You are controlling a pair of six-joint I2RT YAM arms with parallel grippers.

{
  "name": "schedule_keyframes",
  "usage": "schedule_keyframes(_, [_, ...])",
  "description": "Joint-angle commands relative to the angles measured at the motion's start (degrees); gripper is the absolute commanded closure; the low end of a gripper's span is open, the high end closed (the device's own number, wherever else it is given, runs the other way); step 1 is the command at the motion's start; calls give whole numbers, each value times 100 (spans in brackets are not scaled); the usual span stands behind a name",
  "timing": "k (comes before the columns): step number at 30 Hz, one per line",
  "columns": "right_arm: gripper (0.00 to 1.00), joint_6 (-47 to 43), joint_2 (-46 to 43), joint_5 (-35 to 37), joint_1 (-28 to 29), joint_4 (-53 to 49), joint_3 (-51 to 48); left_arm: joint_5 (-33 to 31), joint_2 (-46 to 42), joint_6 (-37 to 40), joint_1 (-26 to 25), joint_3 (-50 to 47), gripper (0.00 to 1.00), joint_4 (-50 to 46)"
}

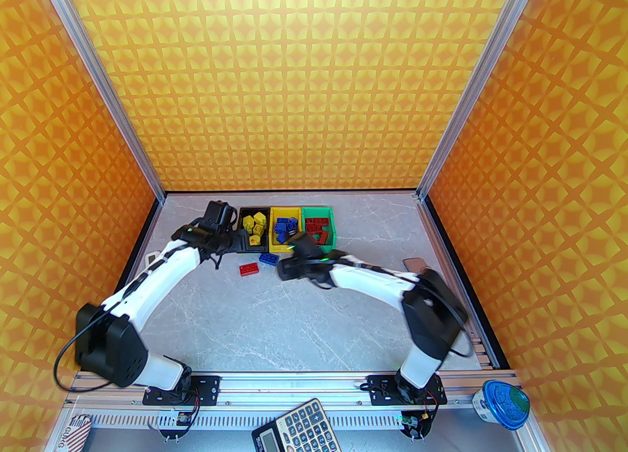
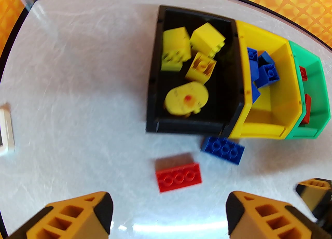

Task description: Sort the legos into containers by color

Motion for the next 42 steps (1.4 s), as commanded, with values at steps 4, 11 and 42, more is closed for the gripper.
schedule_keyframes(4, [30, 425, 808, 483, 449, 126, 856, 64, -641, -95, 269, -335, 23, 69])
schedule_keyframes(11, [23, 399, 1455, 527, 603, -12, 1590, 66, -865, -38, 330, -509, 22, 1])
schedule_keyframes(42, [18, 250, 3191, 399, 695, -706, 3532, 66, -1252, 257, 548, -629, 21, -136])
